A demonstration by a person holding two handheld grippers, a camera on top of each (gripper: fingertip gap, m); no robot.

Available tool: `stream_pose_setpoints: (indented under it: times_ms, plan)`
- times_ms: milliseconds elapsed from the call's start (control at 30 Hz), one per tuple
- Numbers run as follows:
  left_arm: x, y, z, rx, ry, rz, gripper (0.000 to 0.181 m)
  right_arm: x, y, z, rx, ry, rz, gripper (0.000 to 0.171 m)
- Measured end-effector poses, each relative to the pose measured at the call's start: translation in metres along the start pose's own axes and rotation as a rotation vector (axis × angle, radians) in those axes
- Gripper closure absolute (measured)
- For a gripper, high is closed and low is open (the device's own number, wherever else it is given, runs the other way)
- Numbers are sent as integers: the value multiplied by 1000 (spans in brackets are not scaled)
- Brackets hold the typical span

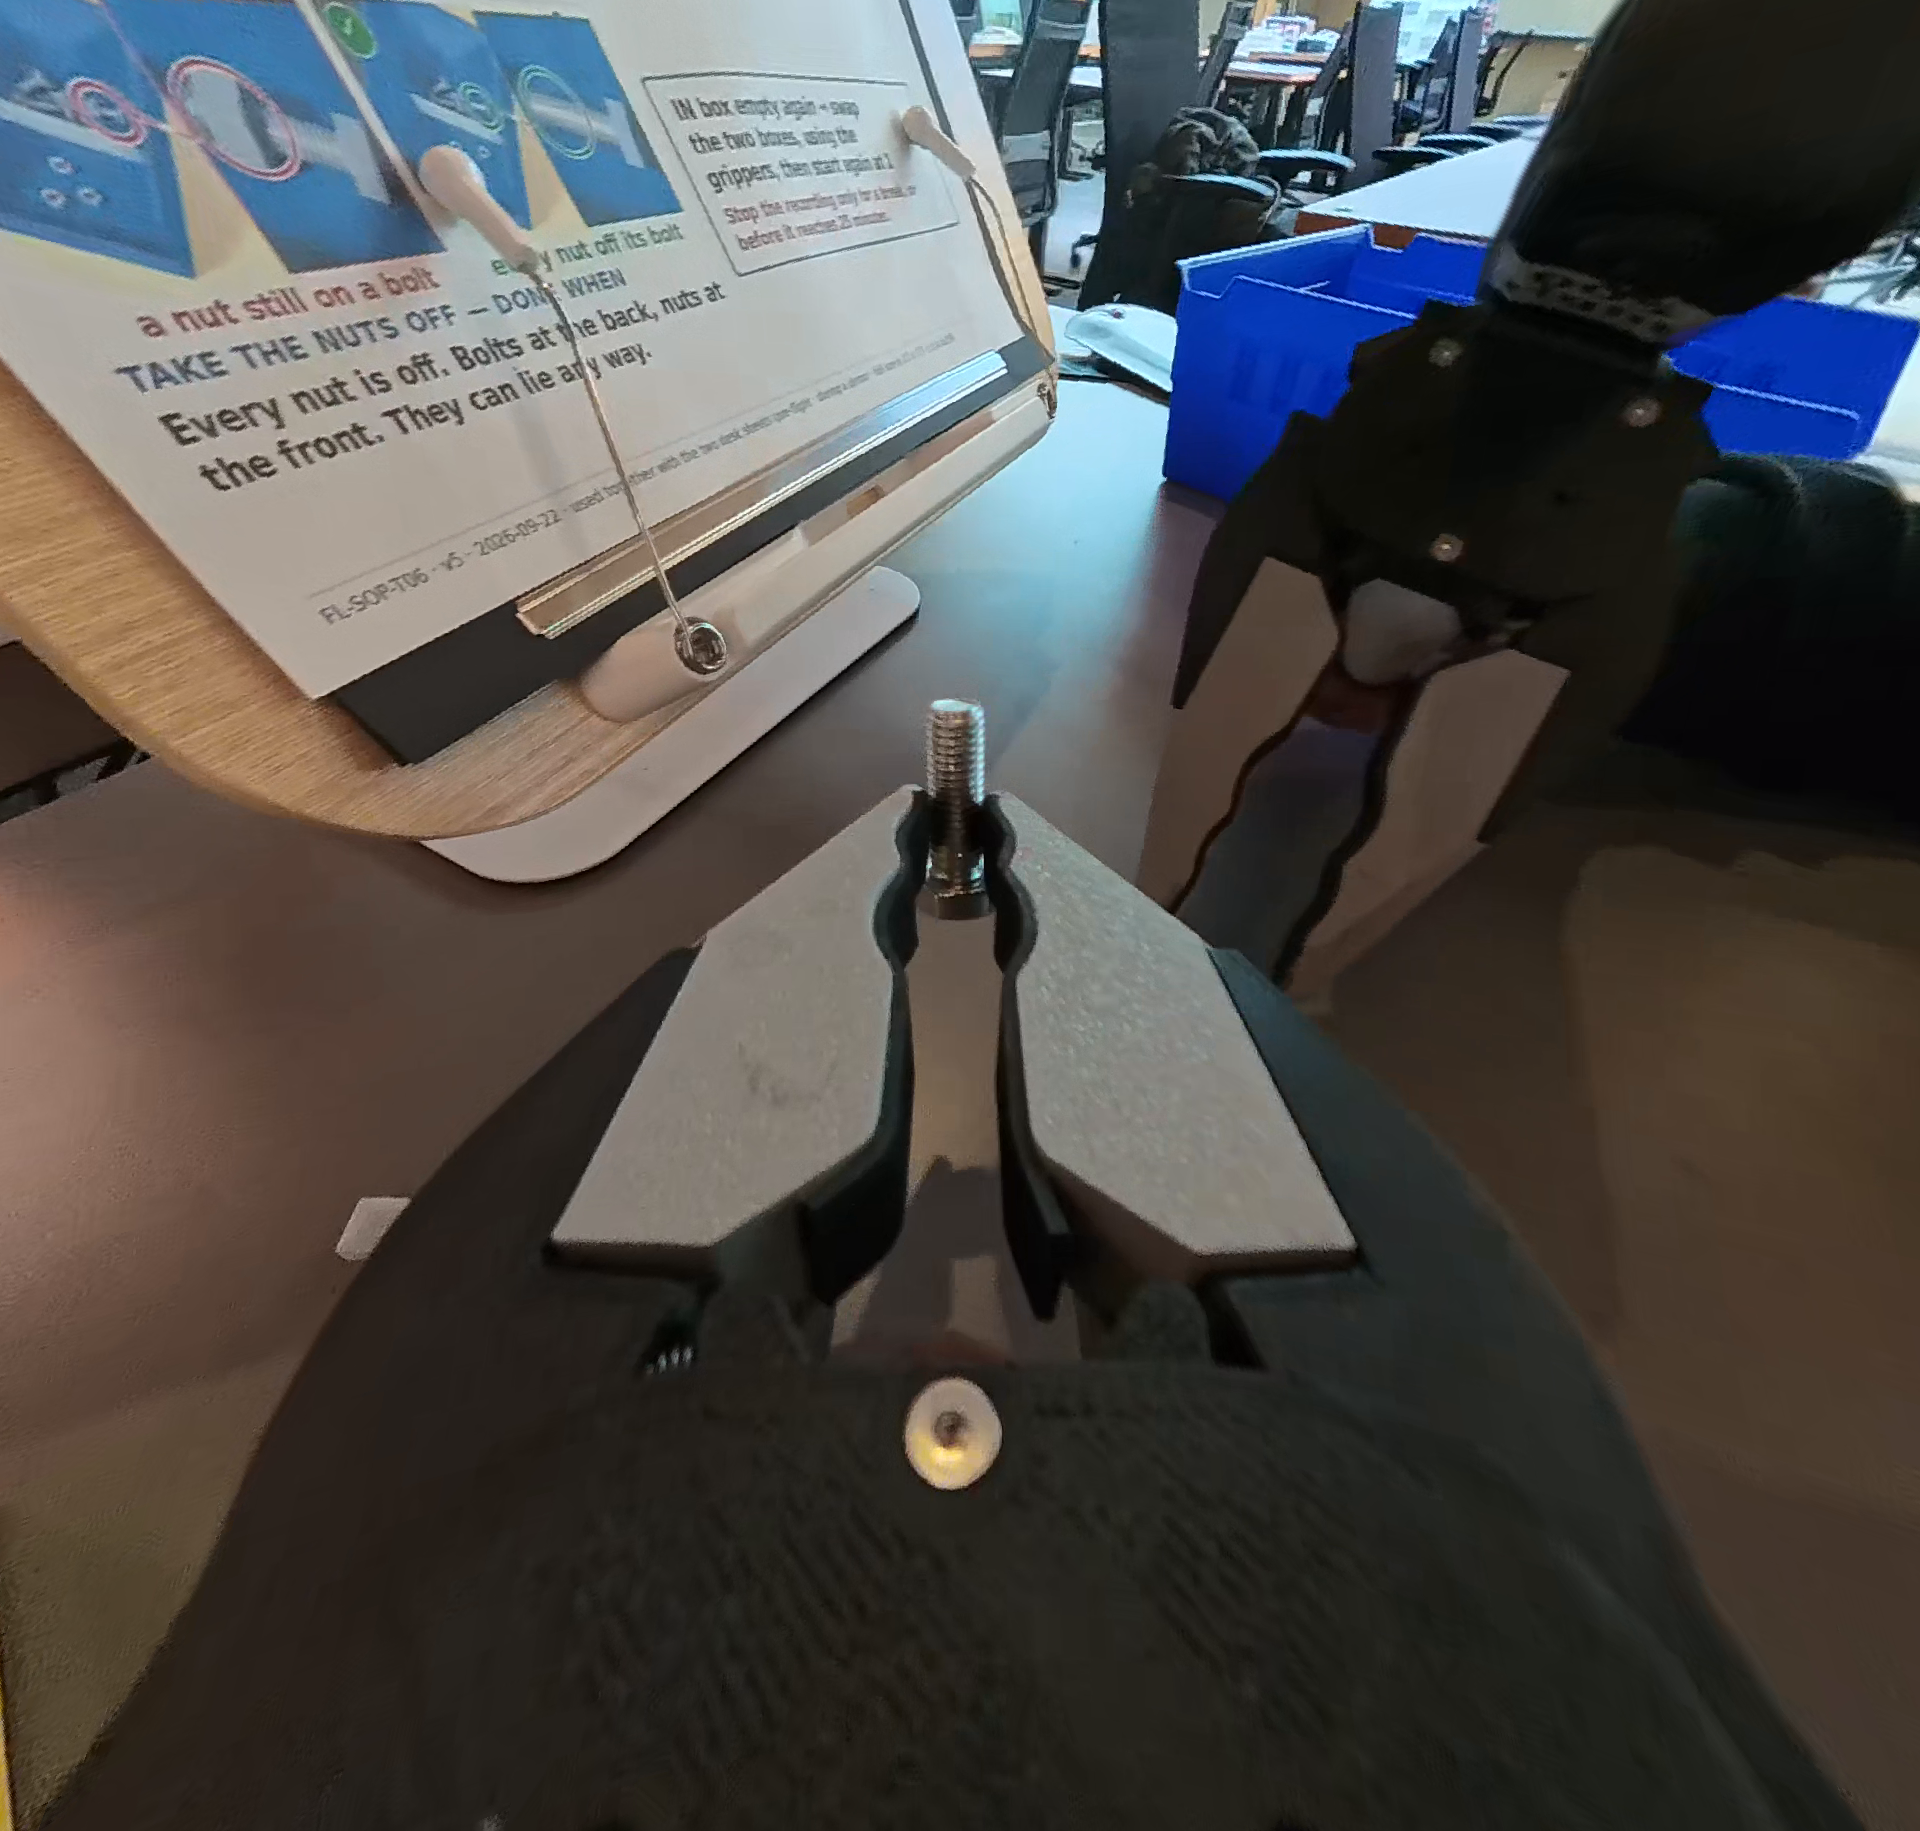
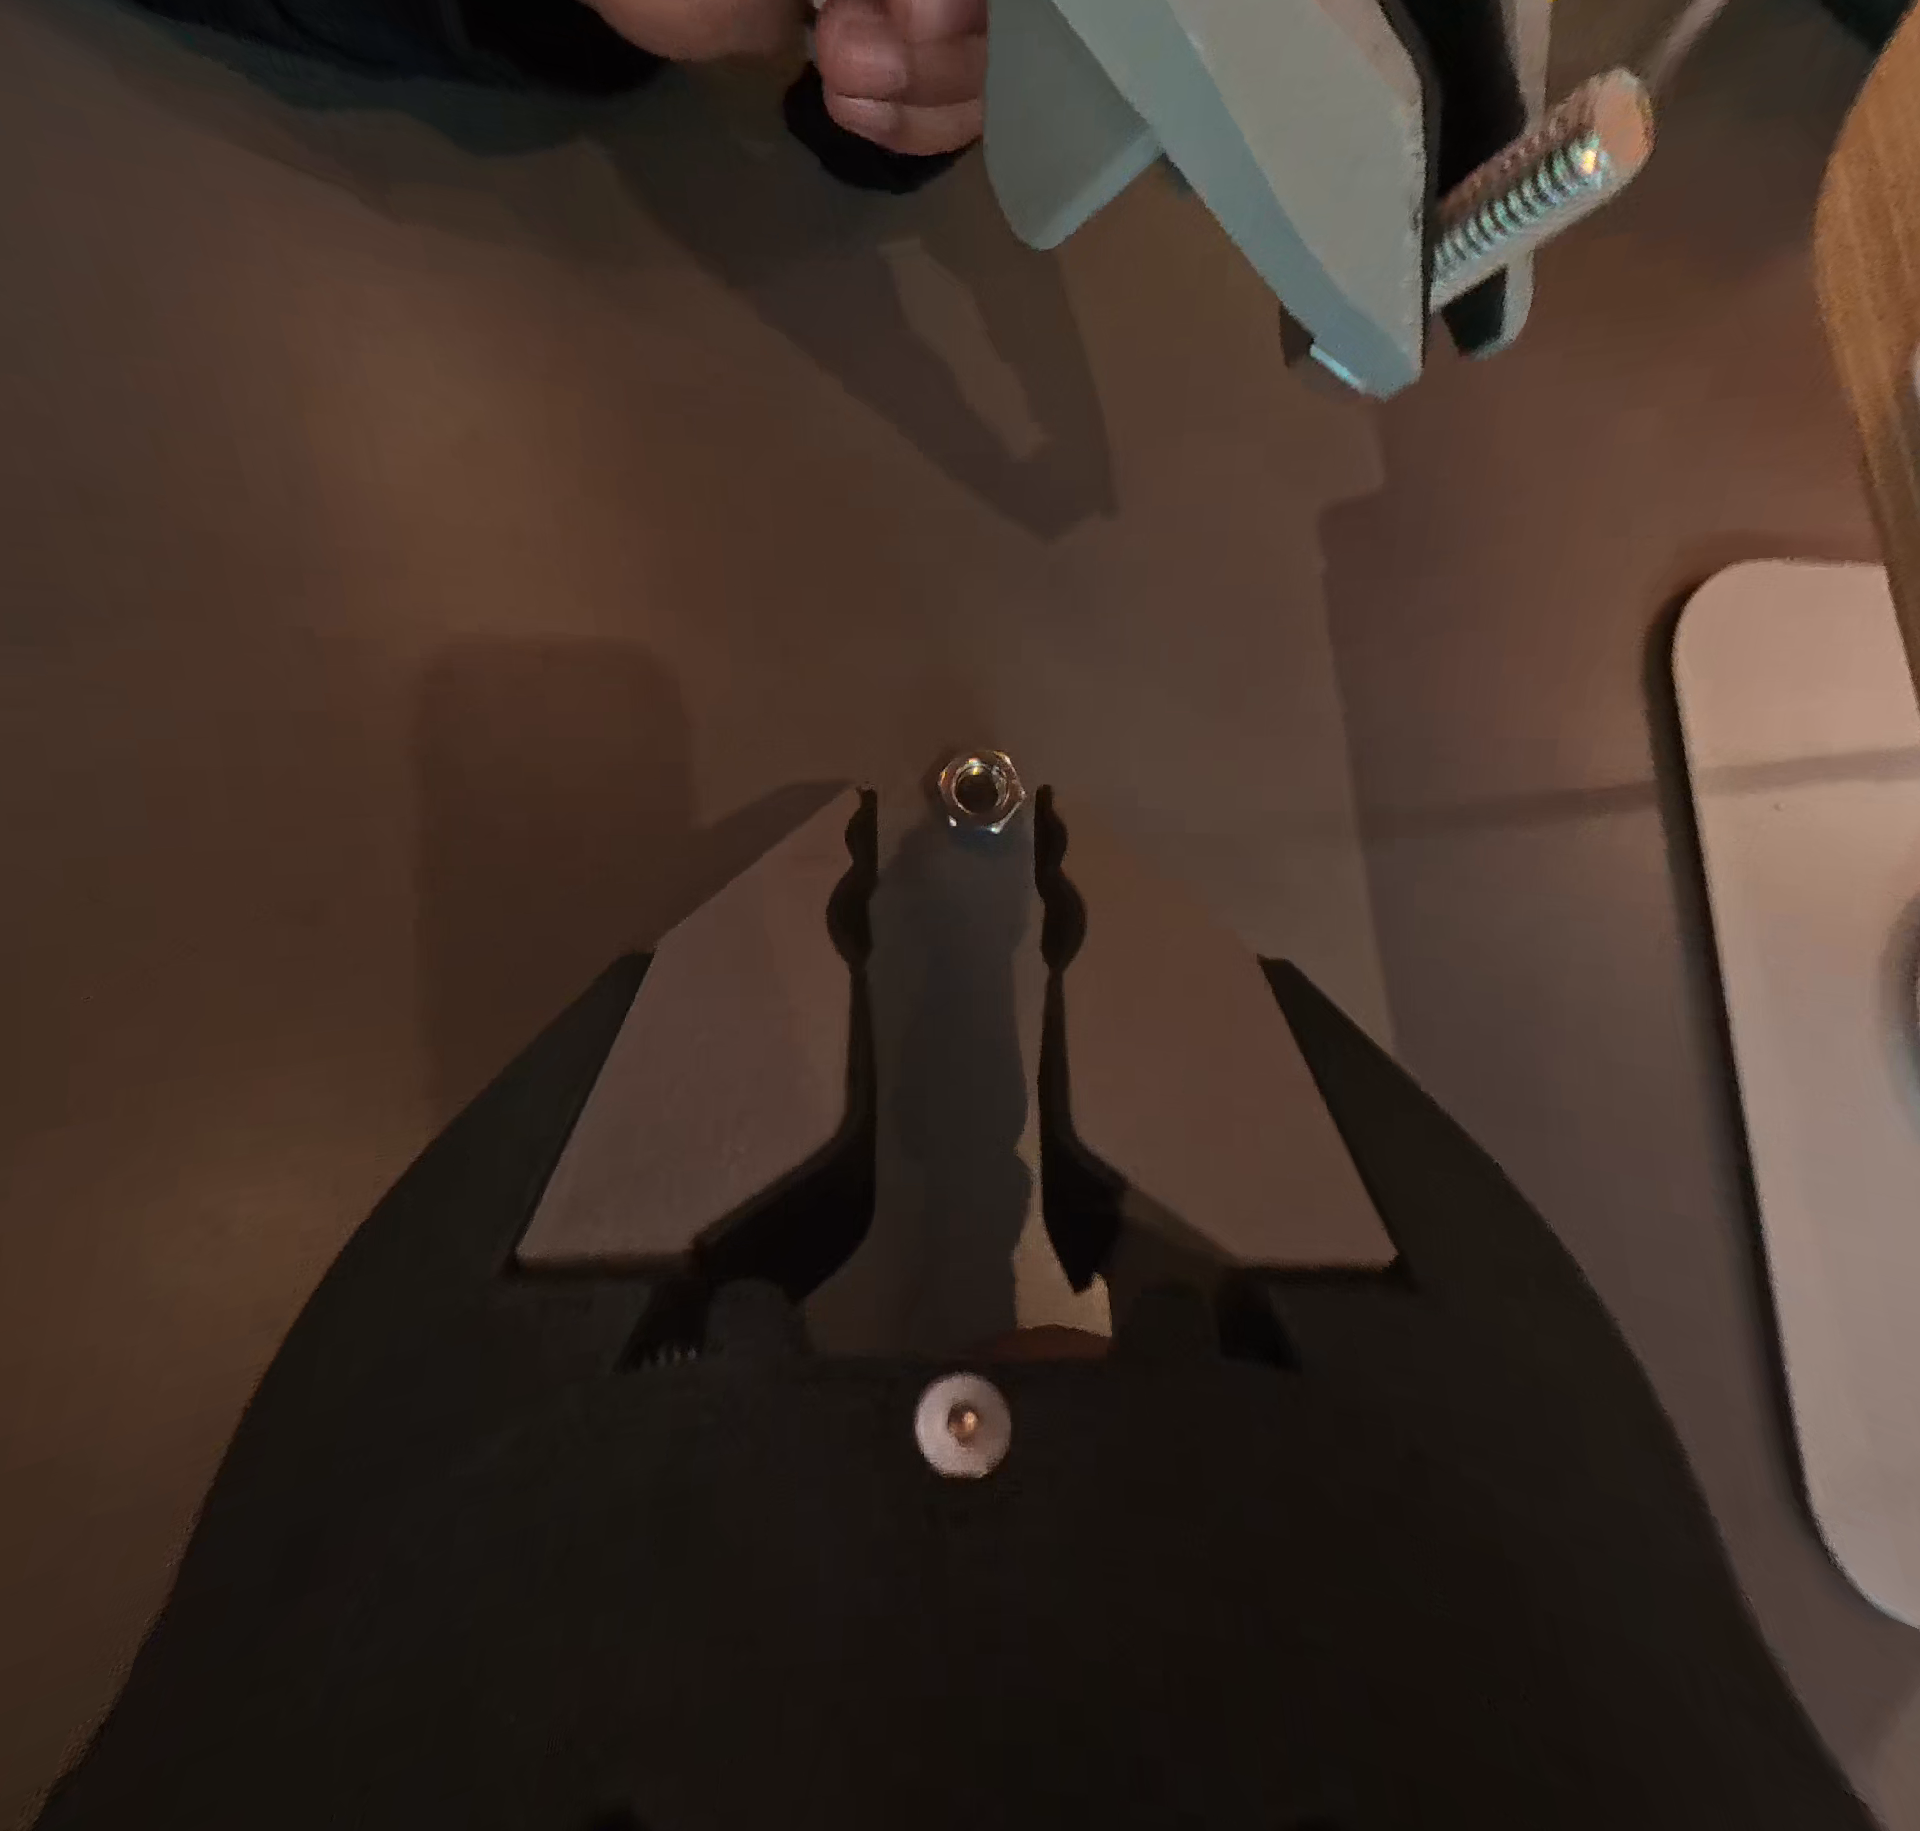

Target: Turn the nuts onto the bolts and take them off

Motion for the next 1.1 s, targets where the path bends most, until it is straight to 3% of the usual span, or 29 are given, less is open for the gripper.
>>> stream_pose_setpoints:
  times_ms: [33, 167, 367, 533, 833, 1100]
  plan:
    - [0, 0, 0, -9, 3, -1, 174, -1, -1, -1, 21, -12, -26, 145]
    - [0, 1, 0, -1, 1, -4, 174, -8, -10, 0, 33, 19, -81, 142]
    - [0, 2, 1, 11, -2, 3, 174, -12, -15, 5, 49, 12, -130, 156]
    - [0, 2, 1, 8, -1, 12, 174, -7, -16, 0, 44, -14, -100, 157]
    - [5, -8, -11, -61, -98, 32, 174, 59, -46, -86, -193, -183, 105, 157]
    - [5, -17, -16, -99, -123, 51, 175, 54, -54, -118, -307, -140, 53, 157]
Point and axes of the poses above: each gripper's, where its closed fingertips meet, x back along the fingers, z out of its underside, y = z × x across the jaws, the point moved 9 cm from there along x, back along the fingers, and after that the axes turned 12 degrees about -y, right-handed, at the moved point
